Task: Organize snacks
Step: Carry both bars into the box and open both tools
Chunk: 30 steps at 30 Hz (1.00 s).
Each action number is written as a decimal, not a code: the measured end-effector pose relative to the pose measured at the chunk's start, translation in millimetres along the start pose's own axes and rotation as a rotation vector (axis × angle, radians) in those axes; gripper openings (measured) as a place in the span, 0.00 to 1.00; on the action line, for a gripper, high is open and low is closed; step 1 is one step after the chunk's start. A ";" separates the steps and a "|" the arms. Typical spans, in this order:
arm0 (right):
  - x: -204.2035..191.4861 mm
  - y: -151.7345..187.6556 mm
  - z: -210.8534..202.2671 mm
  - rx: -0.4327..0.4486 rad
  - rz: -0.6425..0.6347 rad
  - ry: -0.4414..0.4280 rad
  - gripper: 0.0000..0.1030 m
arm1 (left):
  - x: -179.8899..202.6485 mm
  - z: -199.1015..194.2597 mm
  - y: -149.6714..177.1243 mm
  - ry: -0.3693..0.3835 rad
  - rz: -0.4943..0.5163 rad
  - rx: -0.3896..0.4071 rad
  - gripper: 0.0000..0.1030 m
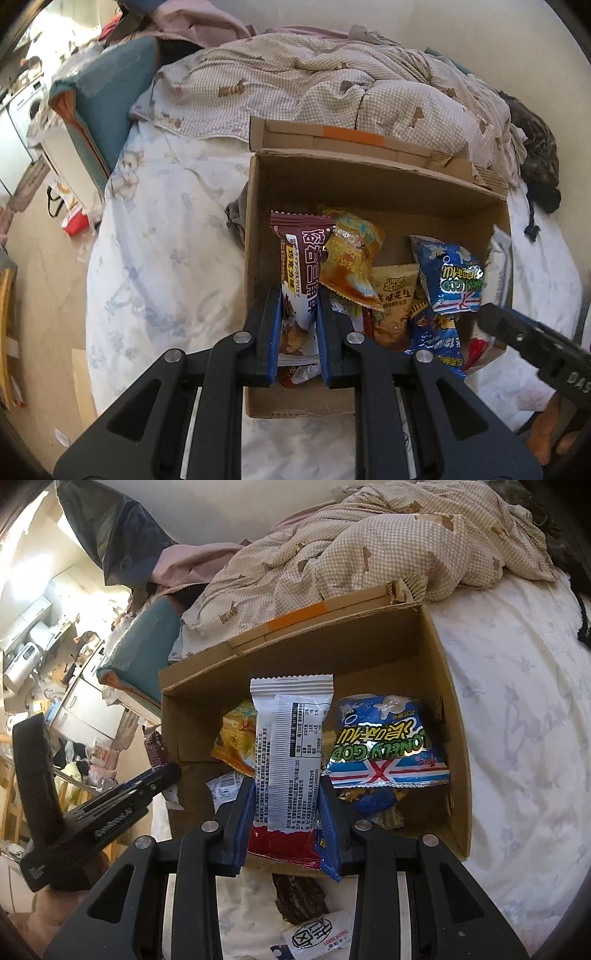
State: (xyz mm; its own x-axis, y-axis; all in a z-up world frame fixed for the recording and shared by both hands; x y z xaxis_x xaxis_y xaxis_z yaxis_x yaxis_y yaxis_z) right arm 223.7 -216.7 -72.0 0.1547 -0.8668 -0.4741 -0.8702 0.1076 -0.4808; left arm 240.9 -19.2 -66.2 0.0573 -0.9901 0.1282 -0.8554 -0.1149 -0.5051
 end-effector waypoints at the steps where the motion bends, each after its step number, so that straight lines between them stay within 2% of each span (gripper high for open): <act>1: 1.3 0.2 2.0 -0.006 0.005 0.002 0.34 | -0.1 0.1 0.1 0.000 0.001 0.002 0.14; 6: 7.2 -0.5 12.6 -0.032 0.044 -0.010 0.35 | 1.3 1.4 0.8 -0.007 0.004 0.005 0.14; 24: 2.7 -1.2 24.8 -0.056 0.031 -0.014 0.36 | 5.9 -2.0 3.0 -0.015 0.027 0.017 0.15; 26: 3.7 -1.7 23.9 -0.053 0.041 -0.024 0.37 | 6.7 -2.7 3.4 -0.012 0.031 0.011 0.22; 28: 6.1 -2.2 22.9 -0.050 0.052 -0.027 0.48 | 8.0 -3.4 4.5 -0.023 0.037 0.010 0.51; 30: 8.3 -2.3 21.0 -0.042 0.069 -0.027 0.52 | 8.8 -6.1 5.4 -0.038 0.041 0.022 0.66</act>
Point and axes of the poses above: each gripper's, at about its wrist camera, not at the fingertips, and z roughly the way its jaws point, x to its right, y to its underside, the point moved 2 cm from there along z, roughly the way its jaws point, and after that the axes turned 3 degrees about -z, right-handed, at the moved point
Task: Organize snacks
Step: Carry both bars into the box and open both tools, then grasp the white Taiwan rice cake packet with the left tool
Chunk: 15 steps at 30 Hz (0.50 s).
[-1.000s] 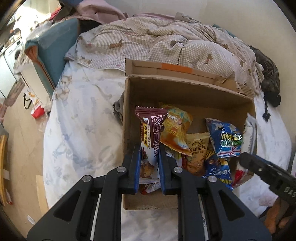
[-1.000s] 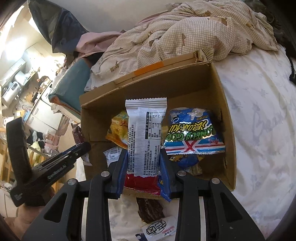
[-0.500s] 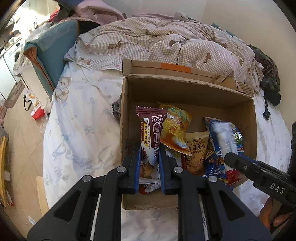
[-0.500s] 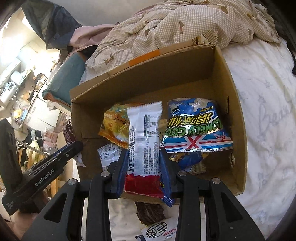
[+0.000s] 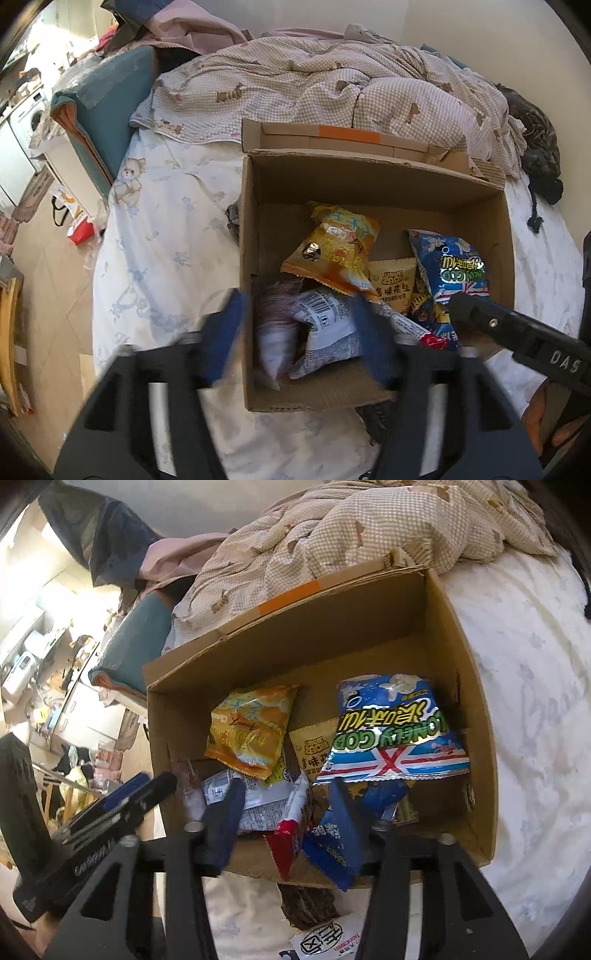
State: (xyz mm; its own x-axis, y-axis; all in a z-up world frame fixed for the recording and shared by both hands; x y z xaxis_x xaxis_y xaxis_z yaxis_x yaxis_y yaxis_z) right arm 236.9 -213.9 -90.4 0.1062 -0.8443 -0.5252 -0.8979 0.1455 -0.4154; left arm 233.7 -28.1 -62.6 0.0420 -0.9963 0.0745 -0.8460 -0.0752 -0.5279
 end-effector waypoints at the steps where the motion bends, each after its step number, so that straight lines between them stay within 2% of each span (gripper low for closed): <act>1: 0.0 -0.7 -0.2 0.001 0.004 -0.003 0.52 | 0.1 -1.5 -0.1 0.000 0.001 0.007 0.69; 4: 0.7 -2.2 -1.5 0.005 0.008 -0.001 0.59 | 1.3 -5.3 -0.5 0.003 0.011 0.021 0.70; 15: -3.6 1.8 -12.7 0.019 -0.002 -0.007 0.60 | -5.2 -16.3 2.3 0.005 -0.005 0.042 0.70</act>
Point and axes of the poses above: each gripper's, at about its wrist camera, not at the fingertips, and z roughly the way its jaws point, x to its right, y to its underside, the point moved 2 cm from there along z, roughly the way its jaws point, and after that the axes turned 3 degrees about -z, right-handed, at the moved point
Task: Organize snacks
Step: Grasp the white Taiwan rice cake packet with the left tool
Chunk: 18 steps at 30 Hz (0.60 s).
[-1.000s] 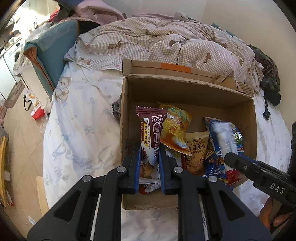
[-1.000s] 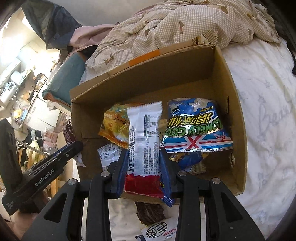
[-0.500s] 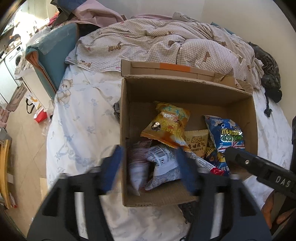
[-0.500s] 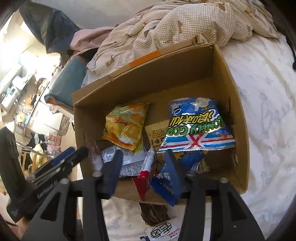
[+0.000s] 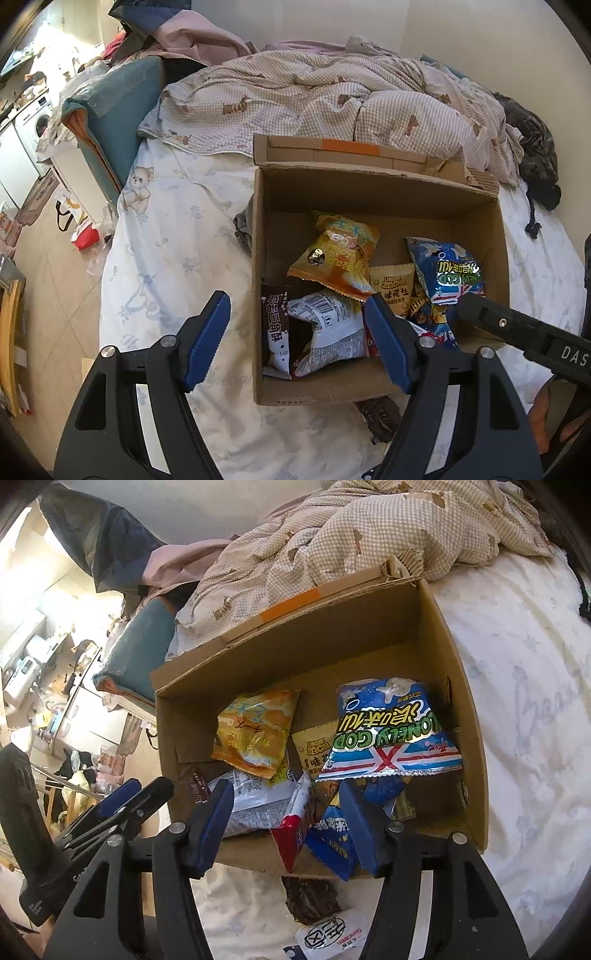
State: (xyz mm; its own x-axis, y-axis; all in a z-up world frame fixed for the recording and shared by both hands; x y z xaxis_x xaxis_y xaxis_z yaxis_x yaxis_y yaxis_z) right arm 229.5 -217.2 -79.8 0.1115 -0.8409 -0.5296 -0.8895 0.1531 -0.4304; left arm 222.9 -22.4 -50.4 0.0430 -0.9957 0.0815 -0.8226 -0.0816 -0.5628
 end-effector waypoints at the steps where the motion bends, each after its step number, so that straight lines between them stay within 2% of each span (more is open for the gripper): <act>1: -0.3 0.9 -2.2 0.001 0.000 -0.001 0.60 | -0.9 -2.6 0.5 0.003 -0.001 0.002 0.70; 5: -3.7 7.8 -13.3 -0.009 -0.016 0.003 0.60 | -4.3 -18.2 4.3 0.022 -0.003 0.023 0.70; 11: -4.4 22.4 -36.0 0.003 -0.031 0.028 0.60 | -9.7 -41.5 13.2 0.006 0.018 0.066 0.70; 18: 8.0 43.2 -56.2 0.009 0.032 0.027 0.60 | -22.4 -51.3 36.2 0.022 -0.029 0.017 0.70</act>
Point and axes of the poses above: each gripper's, at about its wrist camera, not at the fingertips, and z roughly the way its jaws point, x to its right, y to its underside, the point moved 2 cm from there along z, roughly the way its jaws point, and after that the axes turned 3 degrees about -z, right-handed, at the moved point
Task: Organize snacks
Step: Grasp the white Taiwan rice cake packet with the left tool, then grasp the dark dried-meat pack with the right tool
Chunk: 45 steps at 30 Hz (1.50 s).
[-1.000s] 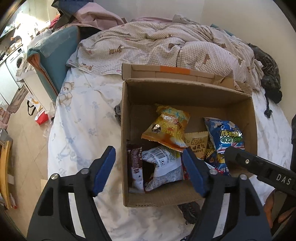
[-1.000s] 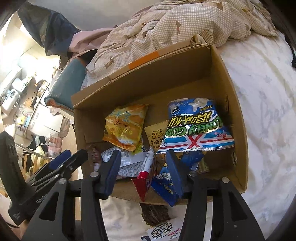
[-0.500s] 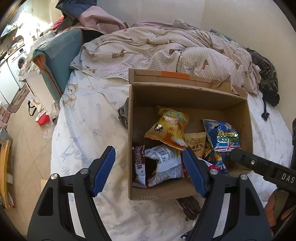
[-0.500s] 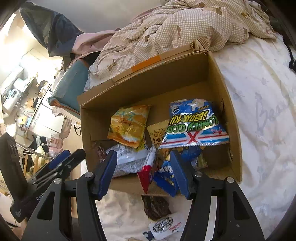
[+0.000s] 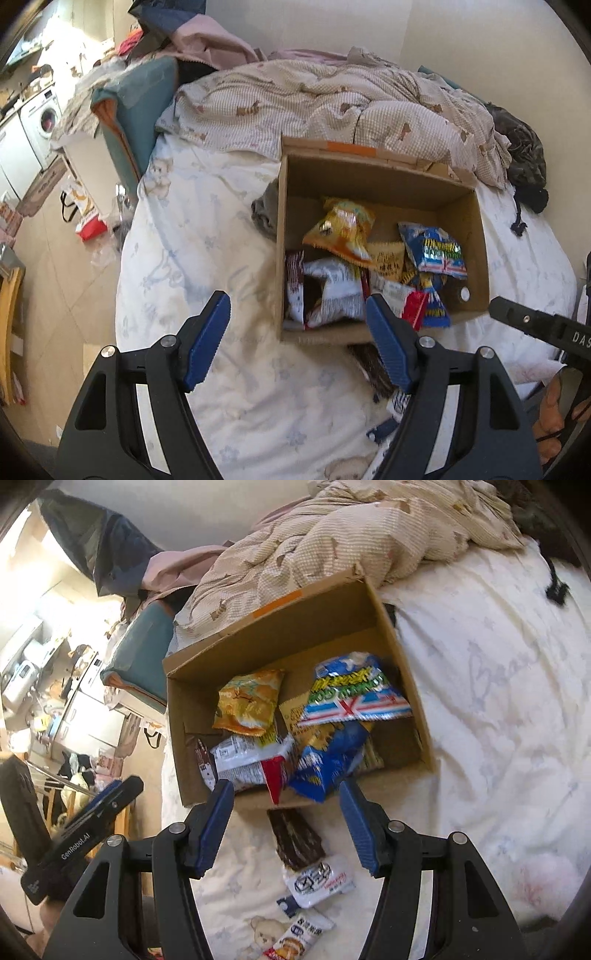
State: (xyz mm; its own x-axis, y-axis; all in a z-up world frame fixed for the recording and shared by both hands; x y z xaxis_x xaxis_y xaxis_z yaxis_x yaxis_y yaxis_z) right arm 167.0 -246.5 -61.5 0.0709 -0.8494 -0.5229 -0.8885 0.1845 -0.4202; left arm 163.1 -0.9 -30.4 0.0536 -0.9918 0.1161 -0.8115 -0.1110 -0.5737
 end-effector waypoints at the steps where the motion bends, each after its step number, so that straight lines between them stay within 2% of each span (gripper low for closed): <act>1: 2.0 3.0 -2.1 -0.001 0.008 0.001 0.60 | -0.7 -1.4 4.8 0.001 -0.001 -0.010 0.70; 7: 13.0 18.0 -13.9 -0.008 0.064 -0.004 0.60 | 0.9 -7.7 23.6 0.023 -0.001 -0.041 0.70; 13: 12.7 28.7 -26.8 0.013 0.058 0.014 0.60 | 4.1 -9.5 38.3 0.032 0.011 -0.069 0.70; 16: 15.4 33.2 -29.6 0.016 0.076 0.012 0.60 | 6.7 3.8 50.0 0.046 0.015 -0.145 0.70; 19: 18.4 33.8 -32.8 0.028 0.091 0.010 0.60 | 14.9 23.4 68.7 0.093 0.018 -0.262 0.70; 23: 23.7 34.0 -34.3 0.029 0.096 0.021 0.60 | 40.0 41.3 97.6 0.098 0.112 -0.360 0.70; 29: 38.4 35.3 -38.0 0.025 0.128 0.041 0.60 | 94.8 63.9 157.9 0.196 0.276 -0.577 0.70; 30: 40.6 35.8 -38.3 0.025 0.137 0.041 0.60 | 100.2 66.0 164.0 0.195 0.296 -0.588 0.70; 32: 42.9 35.9 -38.5 0.027 0.150 0.043 0.60 | 112.0 71.8 178.9 0.163 0.357 -0.586 0.66; 33: 43.3 35.7 -38.3 0.028 0.153 0.044 0.60 | 114.5 73.9 182.7 0.153 0.370 -0.583 0.59; 35: 42.1 34.8 -36.7 0.027 0.152 0.047 0.60 | 117.6 81.3 193.9 0.115 0.413 -0.605 0.34; 36: 41.5 34.7 -35.8 0.026 0.149 0.049 0.60 | 117.1 81.0 194.8 0.098 0.429 -0.603 0.26; 39: 39.7 35.1 -34.1 0.021 0.141 0.050 0.60 | 108.4 68.1 182.9 0.119 0.365 -0.611 0.25; 41: 38.7 35.4 -33.3 0.018 0.136 0.049 0.60 | 95.5 47.8 162.6 0.178 0.277 -0.591 0.25; 43: 38.5 35.5 -31.9 0.014 0.137 0.049 0.60 | 81.6 28.3 138.3 0.218 0.215 -0.528 0.25; 45: 38.8 35.5 -29.2 0.007 0.143 0.044 0.60 | 64.1 15.0 115.3 0.201 0.154 -0.444 0.25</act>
State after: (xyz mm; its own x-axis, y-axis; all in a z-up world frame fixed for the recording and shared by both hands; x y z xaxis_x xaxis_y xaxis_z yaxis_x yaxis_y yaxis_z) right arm 125.0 -287.3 -75.1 -0.0768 -0.8351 -0.5448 -0.8850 0.3087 -0.3486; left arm 81.7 -78.2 -101.3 -0.1637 -0.9579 0.2358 -0.9725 0.1165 -0.2018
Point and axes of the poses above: each gripper's, at about its wrist camera, not at the fingertips, and z roughly the way its jaws point, x to its right, y to its underside, the point moved 2 cm from there along z, roughly the way its jaws point, and after that the axes turned 3 degrees about -z, right-handed, at the moved point
